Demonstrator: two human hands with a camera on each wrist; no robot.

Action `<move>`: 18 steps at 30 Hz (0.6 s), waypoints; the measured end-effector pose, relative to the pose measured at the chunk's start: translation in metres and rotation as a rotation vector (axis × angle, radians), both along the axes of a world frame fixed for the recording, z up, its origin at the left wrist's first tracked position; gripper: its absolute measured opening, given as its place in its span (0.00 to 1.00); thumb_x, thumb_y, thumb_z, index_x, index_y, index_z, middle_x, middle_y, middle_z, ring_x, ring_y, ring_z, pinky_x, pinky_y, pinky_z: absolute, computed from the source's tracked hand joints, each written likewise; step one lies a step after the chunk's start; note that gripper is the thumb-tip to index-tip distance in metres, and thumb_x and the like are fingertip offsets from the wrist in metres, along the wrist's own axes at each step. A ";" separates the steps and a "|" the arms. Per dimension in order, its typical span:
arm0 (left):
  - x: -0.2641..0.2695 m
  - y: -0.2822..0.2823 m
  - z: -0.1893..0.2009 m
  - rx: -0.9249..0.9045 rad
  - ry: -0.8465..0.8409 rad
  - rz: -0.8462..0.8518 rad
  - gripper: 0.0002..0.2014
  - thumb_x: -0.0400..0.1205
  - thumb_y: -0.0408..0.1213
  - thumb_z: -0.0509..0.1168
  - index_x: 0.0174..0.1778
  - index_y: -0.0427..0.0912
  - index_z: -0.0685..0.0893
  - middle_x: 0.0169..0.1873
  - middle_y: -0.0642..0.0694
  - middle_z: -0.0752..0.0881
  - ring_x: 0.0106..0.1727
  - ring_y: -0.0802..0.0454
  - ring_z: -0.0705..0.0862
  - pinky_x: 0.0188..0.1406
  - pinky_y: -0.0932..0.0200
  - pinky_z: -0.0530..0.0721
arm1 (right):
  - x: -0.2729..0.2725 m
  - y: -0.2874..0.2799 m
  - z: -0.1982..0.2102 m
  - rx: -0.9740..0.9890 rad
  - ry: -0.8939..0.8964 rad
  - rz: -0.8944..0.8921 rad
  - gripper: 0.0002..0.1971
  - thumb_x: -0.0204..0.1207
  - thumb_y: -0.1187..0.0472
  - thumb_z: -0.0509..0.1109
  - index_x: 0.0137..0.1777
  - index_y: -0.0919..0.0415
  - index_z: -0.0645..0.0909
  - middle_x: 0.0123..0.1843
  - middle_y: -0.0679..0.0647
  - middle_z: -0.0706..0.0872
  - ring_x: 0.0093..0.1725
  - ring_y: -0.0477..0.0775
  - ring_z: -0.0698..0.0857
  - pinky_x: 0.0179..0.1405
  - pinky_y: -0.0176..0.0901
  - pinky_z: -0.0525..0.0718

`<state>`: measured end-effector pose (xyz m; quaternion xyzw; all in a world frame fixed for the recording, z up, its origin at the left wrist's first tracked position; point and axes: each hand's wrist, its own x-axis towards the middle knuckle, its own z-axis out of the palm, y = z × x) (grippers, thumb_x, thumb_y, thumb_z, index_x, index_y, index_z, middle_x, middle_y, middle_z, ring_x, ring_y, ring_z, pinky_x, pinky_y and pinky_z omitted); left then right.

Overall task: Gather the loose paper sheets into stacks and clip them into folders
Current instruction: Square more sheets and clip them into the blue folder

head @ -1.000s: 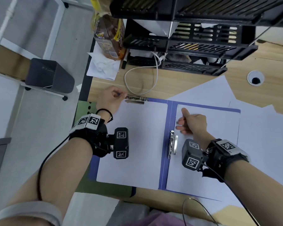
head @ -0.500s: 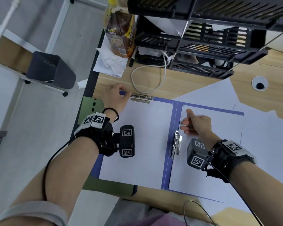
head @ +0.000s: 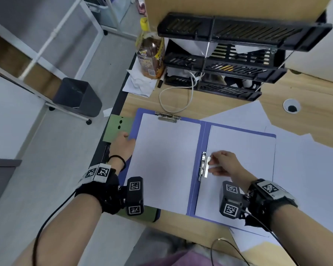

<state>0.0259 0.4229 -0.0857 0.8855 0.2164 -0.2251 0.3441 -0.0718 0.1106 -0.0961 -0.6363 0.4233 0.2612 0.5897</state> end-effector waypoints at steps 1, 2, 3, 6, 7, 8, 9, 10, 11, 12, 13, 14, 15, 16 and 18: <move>-0.005 0.003 -0.002 0.056 0.040 -0.002 0.09 0.80 0.37 0.60 0.54 0.43 0.77 0.49 0.40 0.83 0.52 0.39 0.80 0.45 0.55 0.72 | -0.005 0.000 0.001 0.015 0.023 0.016 0.08 0.83 0.59 0.63 0.44 0.59 0.79 0.34 0.54 0.88 0.30 0.60 0.88 0.32 0.43 0.87; -0.009 0.005 0.001 0.084 0.074 -0.015 0.01 0.79 0.38 0.61 0.45 0.47 0.75 0.41 0.44 0.80 0.47 0.41 0.78 0.41 0.55 0.71 | -0.010 0.000 0.002 0.030 0.039 0.029 0.07 0.83 0.58 0.63 0.45 0.59 0.79 0.34 0.54 0.89 0.31 0.60 0.88 0.33 0.44 0.88; -0.012 0.007 -0.002 0.076 0.079 -0.009 0.08 0.79 0.38 0.61 0.36 0.51 0.70 0.34 0.47 0.75 0.42 0.44 0.74 0.36 0.55 0.68 | -0.015 0.001 0.002 0.045 0.048 0.037 0.07 0.83 0.58 0.63 0.45 0.58 0.78 0.34 0.54 0.89 0.32 0.61 0.88 0.35 0.45 0.88; -0.015 0.007 0.002 -0.015 0.025 -0.032 0.18 0.75 0.38 0.64 0.27 0.50 0.60 0.24 0.48 0.62 0.31 0.49 0.63 0.30 0.56 0.56 | -0.026 0.002 0.000 0.086 0.034 0.041 0.05 0.83 0.60 0.63 0.48 0.59 0.79 0.35 0.55 0.89 0.32 0.60 0.88 0.36 0.45 0.88; -0.014 0.008 0.003 -0.030 0.019 -0.022 0.18 0.75 0.37 0.65 0.27 0.48 0.61 0.23 0.47 0.62 0.29 0.49 0.62 0.30 0.56 0.55 | -0.028 0.003 0.000 0.097 0.017 0.040 0.04 0.83 0.60 0.63 0.49 0.59 0.78 0.36 0.55 0.88 0.33 0.60 0.88 0.36 0.45 0.89; -0.013 0.009 0.007 -0.024 0.004 -0.024 0.18 0.76 0.35 0.65 0.27 0.47 0.62 0.24 0.46 0.64 0.29 0.48 0.63 0.30 0.56 0.56 | -0.029 0.003 -0.001 0.105 0.004 0.040 0.04 0.84 0.60 0.63 0.51 0.59 0.78 0.37 0.55 0.88 0.33 0.59 0.89 0.36 0.45 0.89; -0.011 0.010 0.011 -0.013 0.005 -0.020 0.16 0.77 0.34 0.65 0.29 0.47 0.65 0.26 0.45 0.67 0.31 0.48 0.66 0.30 0.56 0.59 | -0.030 0.003 0.000 0.111 -0.005 0.044 0.04 0.84 0.60 0.63 0.51 0.59 0.78 0.38 0.55 0.88 0.33 0.58 0.89 0.36 0.45 0.89; -0.009 0.010 0.019 -0.006 0.004 -0.037 0.13 0.78 0.32 0.64 0.32 0.47 0.68 0.28 0.45 0.70 0.34 0.47 0.69 0.30 0.56 0.62 | -0.030 0.002 0.002 0.118 -0.009 0.047 0.05 0.84 0.60 0.62 0.51 0.59 0.78 0.39 0.55 0.87 0.33 0.58 0.90 0.36 0.46 0.89; -0.008 0.009 0.026 -0.009 0.010 -0.058 0.09 0.79 0.30 0.63 0.37 0.45 0.72 0.30 0.46 0.72 0.37 0.46 0.72 0.30 0.57 0.65 | -0.029 0.000 0.004 0.126 -0.013 0.052 0.05 0.85 0.60 0.62 0.51 0.59 0.78 0.40 0.55 0.87 0.34 0.58 0.90 0.38 0.47 0.89; -0.009 0.008 0.035 -0.015 0.007 -0.090 0.05 0.80 0.29 0.62 0.43 0.42 0.73 0.31 0.48 0.73 0.38 0.46 0.73 0.30 0.59 0.67 | -0.029 -0.002 0.006 0.135 -0.017 0.063 0.05 0.85 0.59 0.61 0.52 0.59 0.78 0.42 0.55 0.86 0.36 0.58 0.90 0.41 0.48 0.89; -0.010 0.005 0.046 -0.037 0.008 -0.116 0.05 0.81 0.28 0.62 0.49 0.40 0.74 0.32 0.48 0.73 0.37 0.45 0.74 0.29 0.61 0.67 | -0.028 -0.004 0.008 0.142 -0.022 0.080 0.06 0.85 0.58 0.61 0.54 0.59 0.78 0.44 0.55 0.86 0.38 0.59 0.89 0.44 0.50 0.89; -0.013 0.002 0.057 -0.067 0.008 -0.138 0.06 0.82 0.28 0.61 0.53 0.39 0.73 0.33 0.46 0.75 0.35 0.47 0.74 0.29 0.62 0.67 | -0.027 -0.006 0.010 0.144 -0.030 0.098 0.07 0.85 0.57 0.61 0.55 0.59 0.78 0.45 0.55 0.86 0.41 0.60 0.89 0.47 0.51 0.88; -0.016 -0.001 0.069 -0.116 0.005 -0.152 0.07 0.83 0.30 0.61 0.55 0.40 0.74 0.36 0.43 0.77 0.35 0.48 0.75 0.29 0.62 0.69 | -0.027 -0.008 0.015 0.149 -0.044 0.115 0.09 0.85 0.56 0.61 0.56 0.59 0.78 0.45 0.56 0.86 0.42 0.61 0.88 0.49 0.52 0.88; -0.020 -0.006 0.082 -0.172 -0.001 -0.169 0.07 0.83 0.31 0.61 0.56 0.41 0.74 0.40 0.38 0.80 0.36 0.47 0.77 0.29 0.63 0.71 | -0.026 -0.009 0.019 0.156 -0.063 0.123 0.10 0.85 0.55 0.60 0.56 0.60 0.78 0.45 0.57 0.87 0.41 0.61 0.88 0.47 0.52 0.88; -0.031 -0.019 0.107 -0.304 -0.009 -0.202 0.05 0.83 0.34 0.62 0.55 0.43 0.77 0.50 0.34 0.85 0.40 0.47 0.82 0.35 0.63 0.77 | -0.025 -0.010 0.031 0.177 -0.113 0.115 0.11 0.86 0.54 0.57 0.54 0.60 0.77 0.41 0.59 0.87 0.38 0.61 0.87 0.42 0.49 0.87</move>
